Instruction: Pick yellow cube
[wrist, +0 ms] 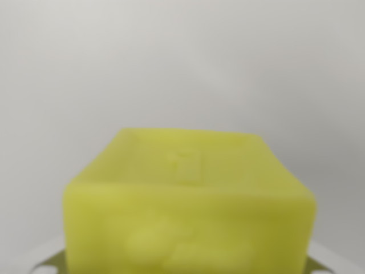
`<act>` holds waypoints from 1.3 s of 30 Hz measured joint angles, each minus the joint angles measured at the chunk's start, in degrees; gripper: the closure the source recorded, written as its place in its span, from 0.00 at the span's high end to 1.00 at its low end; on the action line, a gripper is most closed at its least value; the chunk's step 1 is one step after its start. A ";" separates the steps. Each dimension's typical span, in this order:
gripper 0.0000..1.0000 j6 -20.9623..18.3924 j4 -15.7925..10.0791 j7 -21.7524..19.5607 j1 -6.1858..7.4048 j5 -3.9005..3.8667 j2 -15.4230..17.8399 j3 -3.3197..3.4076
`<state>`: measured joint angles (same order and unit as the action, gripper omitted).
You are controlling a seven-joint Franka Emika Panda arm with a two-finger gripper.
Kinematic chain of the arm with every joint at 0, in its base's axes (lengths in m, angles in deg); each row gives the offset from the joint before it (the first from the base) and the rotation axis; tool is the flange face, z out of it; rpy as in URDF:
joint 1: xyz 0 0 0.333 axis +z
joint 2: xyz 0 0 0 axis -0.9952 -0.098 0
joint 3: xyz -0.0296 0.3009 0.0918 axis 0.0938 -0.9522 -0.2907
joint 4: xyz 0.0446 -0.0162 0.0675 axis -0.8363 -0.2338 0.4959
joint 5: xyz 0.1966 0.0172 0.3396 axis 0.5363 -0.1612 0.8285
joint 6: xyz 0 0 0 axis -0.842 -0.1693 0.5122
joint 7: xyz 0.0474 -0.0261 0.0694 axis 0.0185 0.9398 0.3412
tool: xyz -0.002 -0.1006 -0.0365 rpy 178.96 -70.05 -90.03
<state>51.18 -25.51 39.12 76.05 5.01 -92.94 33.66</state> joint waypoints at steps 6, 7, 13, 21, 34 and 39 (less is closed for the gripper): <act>0.00 -1.82 0.50 -0.07 -0.01 -0.11 1.31 0.00; 0.00 -2.13 0.60 -0.08 -0.01 -0.12 1.54 0.00; 0.00 -3.99 1.21 -0.14 -0.02 -0.22 2.76 0.00; 0.00 -6.52 2.21 -0.21 -0.02 -0.33 4.30 0.00; 0.00 -8.80 3.25 -0.27 -0.03 -0.42 5.54 0.00; 0.00 -8.80 3.25 -0.27 -0.03 -0.42 5.55 0.00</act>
<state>42.38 -22.26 38.86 76.02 4.59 -87.39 33.65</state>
